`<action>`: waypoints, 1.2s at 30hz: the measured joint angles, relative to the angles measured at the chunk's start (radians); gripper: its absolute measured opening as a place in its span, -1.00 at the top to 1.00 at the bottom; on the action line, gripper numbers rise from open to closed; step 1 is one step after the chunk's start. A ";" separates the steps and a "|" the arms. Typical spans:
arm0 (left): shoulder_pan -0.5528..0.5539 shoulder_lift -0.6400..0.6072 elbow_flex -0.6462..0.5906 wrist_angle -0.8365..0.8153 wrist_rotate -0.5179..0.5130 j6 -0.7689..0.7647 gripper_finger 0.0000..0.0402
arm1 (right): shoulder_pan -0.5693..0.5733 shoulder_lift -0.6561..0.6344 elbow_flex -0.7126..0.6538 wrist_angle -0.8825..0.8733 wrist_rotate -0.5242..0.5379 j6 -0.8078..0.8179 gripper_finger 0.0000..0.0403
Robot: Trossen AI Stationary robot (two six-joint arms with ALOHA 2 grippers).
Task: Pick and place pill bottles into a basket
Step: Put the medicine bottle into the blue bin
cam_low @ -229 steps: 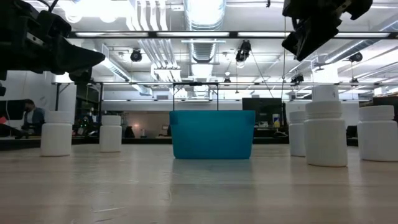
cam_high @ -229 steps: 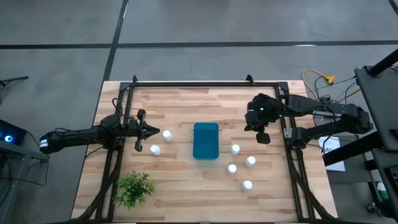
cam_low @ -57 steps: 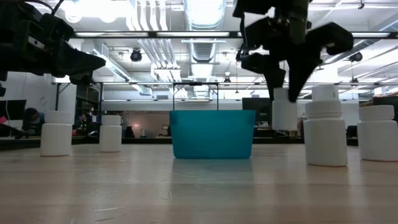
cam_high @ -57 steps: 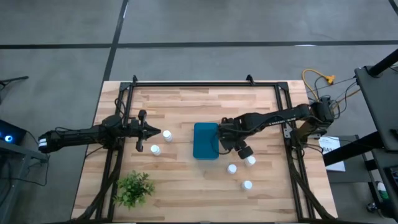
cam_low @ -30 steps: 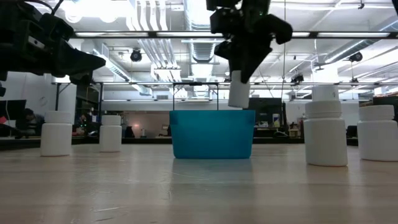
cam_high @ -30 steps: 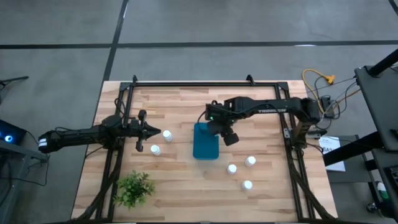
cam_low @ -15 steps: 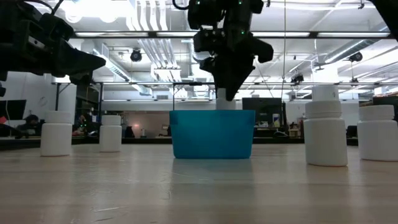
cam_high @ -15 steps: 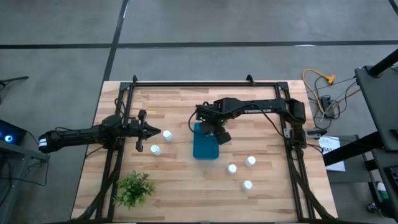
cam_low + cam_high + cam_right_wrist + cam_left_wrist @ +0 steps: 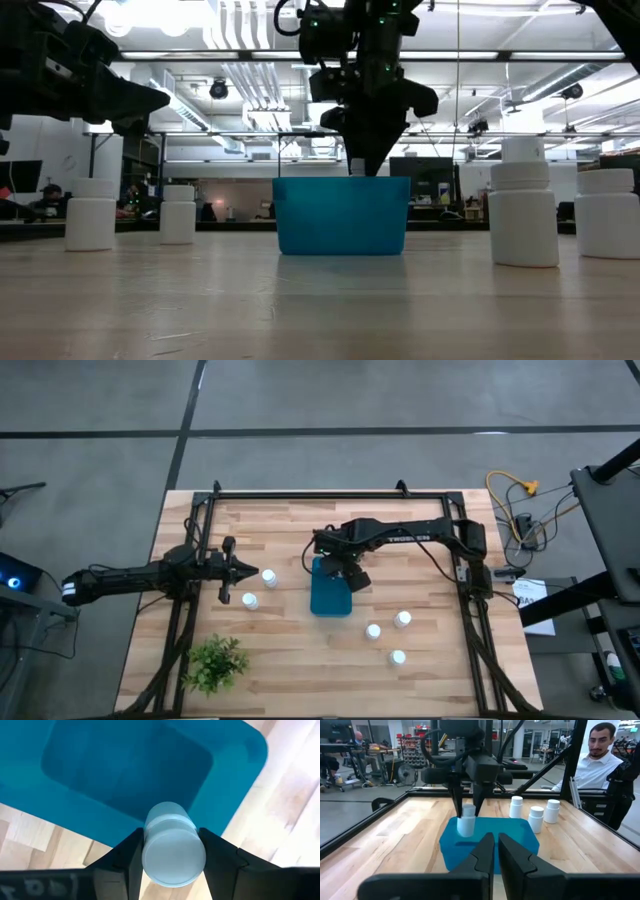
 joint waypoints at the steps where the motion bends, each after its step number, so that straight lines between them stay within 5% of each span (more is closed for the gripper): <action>1: 0.000 0.000 0.000 0.000 0.000 0.000 0.96 | 0.000 0.000 0.000 0.002 0.000 0.000 0.27; 36: 0.000 0.001 0.000 0.000 0.000 0.000 0.96 | 0.000 0.000 -0.076 0.056 0.053 -0.036 0.20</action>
